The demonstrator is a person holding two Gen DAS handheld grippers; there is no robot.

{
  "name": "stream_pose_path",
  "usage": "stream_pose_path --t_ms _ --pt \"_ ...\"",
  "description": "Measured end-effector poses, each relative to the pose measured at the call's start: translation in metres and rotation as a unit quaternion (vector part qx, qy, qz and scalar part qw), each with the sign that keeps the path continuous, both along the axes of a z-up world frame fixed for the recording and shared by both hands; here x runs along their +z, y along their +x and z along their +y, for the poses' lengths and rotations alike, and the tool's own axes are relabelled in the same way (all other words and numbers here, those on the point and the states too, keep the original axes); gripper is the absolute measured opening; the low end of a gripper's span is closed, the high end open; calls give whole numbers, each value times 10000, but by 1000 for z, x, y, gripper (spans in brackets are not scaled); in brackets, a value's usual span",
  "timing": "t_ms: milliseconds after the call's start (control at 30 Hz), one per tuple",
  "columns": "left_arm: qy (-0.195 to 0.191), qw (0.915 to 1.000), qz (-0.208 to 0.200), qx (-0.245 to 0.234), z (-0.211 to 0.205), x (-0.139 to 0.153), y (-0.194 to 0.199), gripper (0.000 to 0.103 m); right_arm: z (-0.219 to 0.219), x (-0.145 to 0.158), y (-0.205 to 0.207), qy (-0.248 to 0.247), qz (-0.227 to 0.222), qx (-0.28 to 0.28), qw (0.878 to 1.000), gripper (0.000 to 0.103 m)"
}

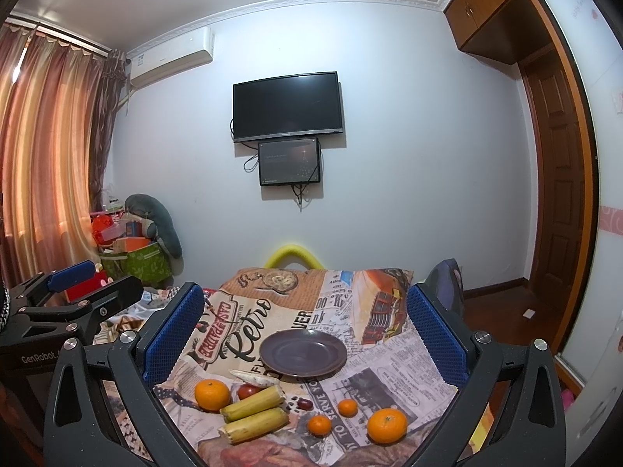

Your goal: Organize fruits

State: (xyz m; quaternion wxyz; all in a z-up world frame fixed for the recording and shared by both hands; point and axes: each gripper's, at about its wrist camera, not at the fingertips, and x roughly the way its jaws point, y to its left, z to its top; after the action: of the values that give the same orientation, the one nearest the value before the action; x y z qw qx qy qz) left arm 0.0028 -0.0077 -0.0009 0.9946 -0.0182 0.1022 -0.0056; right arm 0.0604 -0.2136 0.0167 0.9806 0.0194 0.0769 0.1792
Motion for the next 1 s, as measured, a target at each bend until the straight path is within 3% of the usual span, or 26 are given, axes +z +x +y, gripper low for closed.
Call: stream_pose_path --t_ms 333,633,733,867,1000 --pt "-8 10000 28 -14 2 -2 2 103 2 -5 4 -53 99 -33 9999 103" --pt "-163 9993 341 47 20 -18 29 103 -10 -23 26 -134 521 -349 9979 103" --pt "-254 9981 541 140 32 -29 42 102 -18 -35 38 -165 821 -435 9955 98" --pt "-217 9950 943 261 48 -48 64 94 -29 -53 53 -232 1246 -500 9907 86" --pt "-240 9902 1323 365 62 -71 82 94 -38 -69 65 -355 1638 -518 9845 80"
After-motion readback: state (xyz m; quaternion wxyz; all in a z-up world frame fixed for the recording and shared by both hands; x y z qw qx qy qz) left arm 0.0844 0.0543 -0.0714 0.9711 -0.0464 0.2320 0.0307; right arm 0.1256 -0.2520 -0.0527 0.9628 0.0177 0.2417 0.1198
